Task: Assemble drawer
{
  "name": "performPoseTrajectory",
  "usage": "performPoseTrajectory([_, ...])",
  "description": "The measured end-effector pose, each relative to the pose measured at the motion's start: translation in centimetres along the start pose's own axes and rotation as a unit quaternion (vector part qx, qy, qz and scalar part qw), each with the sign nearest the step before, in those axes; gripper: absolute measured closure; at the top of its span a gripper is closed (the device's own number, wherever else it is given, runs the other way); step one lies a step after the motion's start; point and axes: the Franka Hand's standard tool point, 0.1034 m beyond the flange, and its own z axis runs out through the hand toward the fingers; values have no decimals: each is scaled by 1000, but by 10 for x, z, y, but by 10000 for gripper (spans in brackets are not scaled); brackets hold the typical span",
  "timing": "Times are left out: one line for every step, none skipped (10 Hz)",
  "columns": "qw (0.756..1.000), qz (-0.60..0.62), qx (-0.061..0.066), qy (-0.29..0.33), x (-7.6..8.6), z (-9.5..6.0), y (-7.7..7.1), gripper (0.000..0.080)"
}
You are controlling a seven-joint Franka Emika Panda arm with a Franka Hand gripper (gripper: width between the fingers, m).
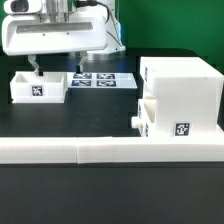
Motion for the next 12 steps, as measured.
performPoseTrajectory([1000,20,5,-10,-4,5,-4,151])
performPoseTrajectory([1000,22,10,-21,-9,11,-8,151])
performPoseTrajectory([999,23,16,-32,-14,15,-14,151])
performPoseTrajectory([999,23,18,-39,-18,21,-17,151])
performPoseTrajectory([999,19,13,-34,-20,30,-21,151])
performPoseTrajectory([999,13,11,-32,-24,35,-22,151])
performPoseTrajectory([1000,9,7,-27,-28,38,-21,151])
performPoseTrajectory([1000,8,3,-22,-31,40,-21,151])
performPoseTrajectory([1000,7,0,-19,-34,41,-21,151])
performPoseTrajectory([1000,7,-3,-16,-36,41,-20,151])
performPoseTrajectory([1000,7,-4,-14,-35,41,-20,151])
performPoseTrajectory([1000,7,-6,-10,-34,41,-19,274])
